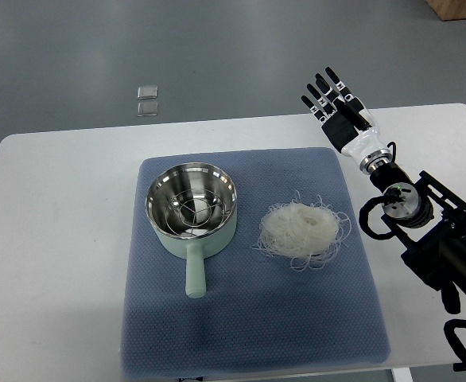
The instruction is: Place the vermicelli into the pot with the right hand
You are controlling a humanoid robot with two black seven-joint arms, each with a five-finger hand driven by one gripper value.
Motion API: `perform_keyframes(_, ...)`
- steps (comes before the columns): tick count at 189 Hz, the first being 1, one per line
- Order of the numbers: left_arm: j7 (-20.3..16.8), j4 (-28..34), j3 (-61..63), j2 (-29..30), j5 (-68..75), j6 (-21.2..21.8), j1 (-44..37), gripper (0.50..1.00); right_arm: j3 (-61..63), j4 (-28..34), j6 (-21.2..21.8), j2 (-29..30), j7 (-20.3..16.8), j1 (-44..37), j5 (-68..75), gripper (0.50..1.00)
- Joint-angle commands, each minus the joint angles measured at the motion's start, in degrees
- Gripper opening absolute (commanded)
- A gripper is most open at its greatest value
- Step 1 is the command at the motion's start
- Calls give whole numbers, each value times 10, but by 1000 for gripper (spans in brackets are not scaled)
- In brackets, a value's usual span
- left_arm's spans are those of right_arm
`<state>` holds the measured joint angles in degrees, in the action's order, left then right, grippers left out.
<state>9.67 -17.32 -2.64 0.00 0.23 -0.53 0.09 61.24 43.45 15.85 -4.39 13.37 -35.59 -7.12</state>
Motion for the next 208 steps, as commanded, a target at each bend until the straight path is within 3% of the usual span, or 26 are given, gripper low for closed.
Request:
perform_keyframes(1,0,0,1,0,0,0,0,1000,0,0,0,0,0,0,0,932)
perform_keyframes(149,-1,19,1,0,0,0,0,1000,-27,-5,-5,-7,-3,-15,-25,932)
perform_keyframes(187,-1,22,-1,0,0,-2,1,1000,-83,3,-15,-60,-11,-87,-79,932)
perform_keyframes(208,-1,22,0,0,0,-3,1,1000,-185,2,-8,-95,-14,-163,-133,932)
